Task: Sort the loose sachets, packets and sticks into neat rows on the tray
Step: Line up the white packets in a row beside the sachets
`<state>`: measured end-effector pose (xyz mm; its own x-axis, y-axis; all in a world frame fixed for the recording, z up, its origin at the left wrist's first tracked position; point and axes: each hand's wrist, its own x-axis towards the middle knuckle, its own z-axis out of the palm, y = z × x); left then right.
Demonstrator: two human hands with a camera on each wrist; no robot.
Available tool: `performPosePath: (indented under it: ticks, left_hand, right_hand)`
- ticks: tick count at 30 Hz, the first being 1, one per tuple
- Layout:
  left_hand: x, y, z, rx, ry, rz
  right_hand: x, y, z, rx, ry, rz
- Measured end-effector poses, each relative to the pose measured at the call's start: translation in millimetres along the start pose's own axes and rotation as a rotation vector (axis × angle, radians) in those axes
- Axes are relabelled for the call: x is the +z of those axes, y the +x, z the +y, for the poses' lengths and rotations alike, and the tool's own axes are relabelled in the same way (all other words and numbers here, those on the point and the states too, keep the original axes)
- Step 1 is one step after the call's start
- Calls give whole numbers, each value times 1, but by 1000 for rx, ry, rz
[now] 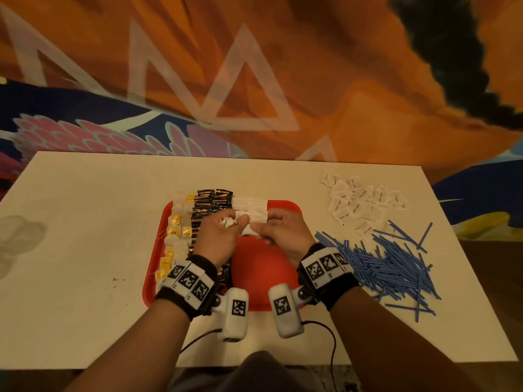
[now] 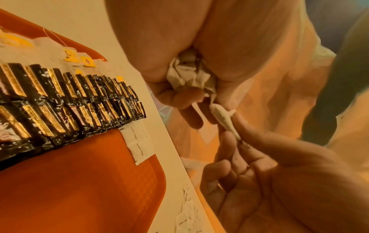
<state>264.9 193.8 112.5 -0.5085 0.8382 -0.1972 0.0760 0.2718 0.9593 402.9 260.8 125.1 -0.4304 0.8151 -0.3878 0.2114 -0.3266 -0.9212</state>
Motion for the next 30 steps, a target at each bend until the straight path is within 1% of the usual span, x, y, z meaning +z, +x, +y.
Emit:
performPosePath:
  ticks: [3, 5, 7, 11, 15, 16, 18, 20, 23, 25, 30]
  left_hand:
    - [1, -3, 0, 25, 4, -14]
    - [0, -2, 0, 18, -18, 6]
    - [0, -1, -1, 13, -23, 42]
    - [-3, 3, -5, -32, -98, 101]
    - [-4, 9, -10, -130, -195, 146]
    - [-3, 12, -12, -140, -199, 158]
    - [-3, 18, -14, -135, -132, 160]
    - [-6, 26, -17, -134, -85, 154]
    - [-17, 36, -25, -220, -144, 185]
    - [-26, 39, -32, -255, -154, 182]
    - [-45, 37, -49, -300, -139, 158]
  right_hand:
    - [2, 1, -2, 55, 67, 37]
    - [4, 3, -1, 89, 118, 73]
    - [6, 5, 3, 91, 147, 102]
    - [8, 4, 9, 50, 97, 55]
    - [8, 9, 15, 50, 61, 75]
    - [9, 11, 18, 56, 59, 82]
    - [11, 17, 26, 80, 56, 100]
    - [11, 26, 34, 98, 29, 123]
    - [6, 48, 49, 139, -34, 182]
    - [3, 67, 59, 189, -106, 208]
    - [3, 111, 68, 270, -267, 175]
